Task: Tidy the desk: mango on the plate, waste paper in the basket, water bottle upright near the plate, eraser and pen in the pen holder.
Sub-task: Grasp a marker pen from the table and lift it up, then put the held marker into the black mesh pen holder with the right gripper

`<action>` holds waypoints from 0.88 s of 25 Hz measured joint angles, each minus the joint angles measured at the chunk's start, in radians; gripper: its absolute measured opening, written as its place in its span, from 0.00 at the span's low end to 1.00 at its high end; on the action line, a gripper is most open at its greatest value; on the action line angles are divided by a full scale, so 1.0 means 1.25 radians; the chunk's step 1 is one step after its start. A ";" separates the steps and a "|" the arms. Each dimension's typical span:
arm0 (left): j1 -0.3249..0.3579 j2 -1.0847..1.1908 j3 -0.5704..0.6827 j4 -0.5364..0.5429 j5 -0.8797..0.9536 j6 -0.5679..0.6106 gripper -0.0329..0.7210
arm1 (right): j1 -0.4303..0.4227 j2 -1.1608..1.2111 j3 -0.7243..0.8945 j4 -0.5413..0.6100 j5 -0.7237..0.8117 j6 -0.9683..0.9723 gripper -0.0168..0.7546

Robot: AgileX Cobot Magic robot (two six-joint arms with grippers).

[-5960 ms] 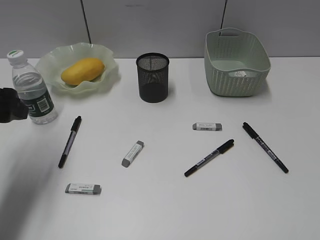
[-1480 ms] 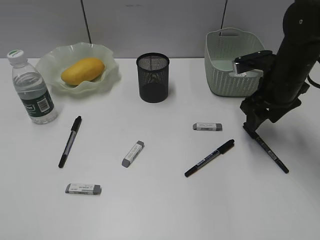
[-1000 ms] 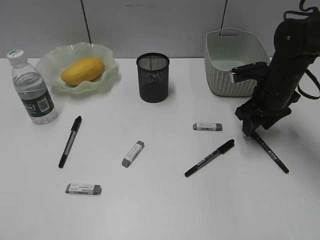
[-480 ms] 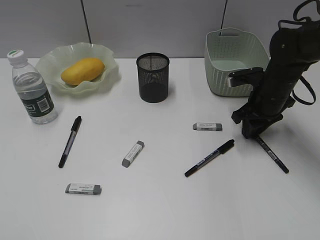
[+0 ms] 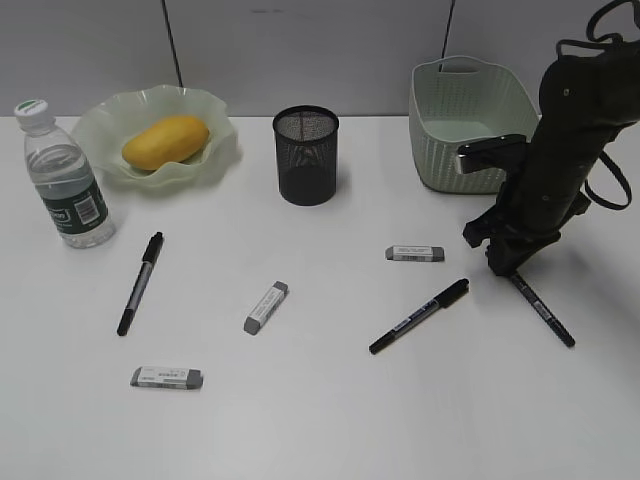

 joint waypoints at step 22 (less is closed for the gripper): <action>0.000 0.000 0.000 0.000 0.000 0.000 0.61 | 0.123 -0.265 -0.039 0.112 -0.164 0.000 0.21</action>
